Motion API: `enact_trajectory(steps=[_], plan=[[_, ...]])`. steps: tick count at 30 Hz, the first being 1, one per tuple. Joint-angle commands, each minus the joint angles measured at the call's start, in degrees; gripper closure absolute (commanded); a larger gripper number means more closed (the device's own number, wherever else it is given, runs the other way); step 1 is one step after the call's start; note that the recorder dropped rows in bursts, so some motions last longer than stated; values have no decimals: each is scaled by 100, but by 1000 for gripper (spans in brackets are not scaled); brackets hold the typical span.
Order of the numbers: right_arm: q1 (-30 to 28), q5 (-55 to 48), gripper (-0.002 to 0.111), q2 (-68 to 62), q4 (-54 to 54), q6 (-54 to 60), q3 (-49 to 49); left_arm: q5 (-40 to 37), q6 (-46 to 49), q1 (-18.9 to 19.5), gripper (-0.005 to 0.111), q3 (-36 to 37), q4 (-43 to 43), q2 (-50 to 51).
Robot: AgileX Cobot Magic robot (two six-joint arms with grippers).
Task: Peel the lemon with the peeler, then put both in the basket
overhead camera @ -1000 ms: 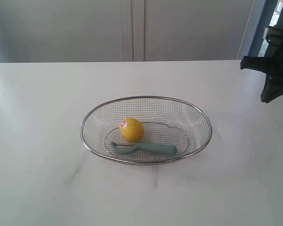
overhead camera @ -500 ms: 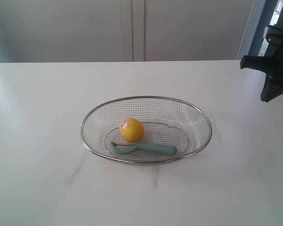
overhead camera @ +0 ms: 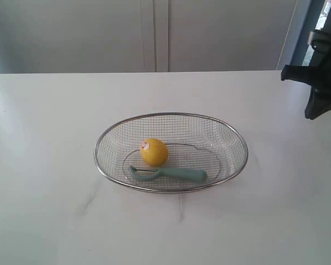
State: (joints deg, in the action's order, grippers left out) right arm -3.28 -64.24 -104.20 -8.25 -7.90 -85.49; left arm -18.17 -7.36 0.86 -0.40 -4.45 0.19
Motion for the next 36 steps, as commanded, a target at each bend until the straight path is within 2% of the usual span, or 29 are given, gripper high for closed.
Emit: enact_trajectory(steps=[1,12,36], plan=[[-25,-198,108,124,102,31,-50,58,-15,11,107,40,6,-19],[-25,-572,108,768,539,294,49,56,-15,11,107,40,6,-19],[-25,-572,108,3076,593,528,1830,56,-15,11,107,40,6,-19]])
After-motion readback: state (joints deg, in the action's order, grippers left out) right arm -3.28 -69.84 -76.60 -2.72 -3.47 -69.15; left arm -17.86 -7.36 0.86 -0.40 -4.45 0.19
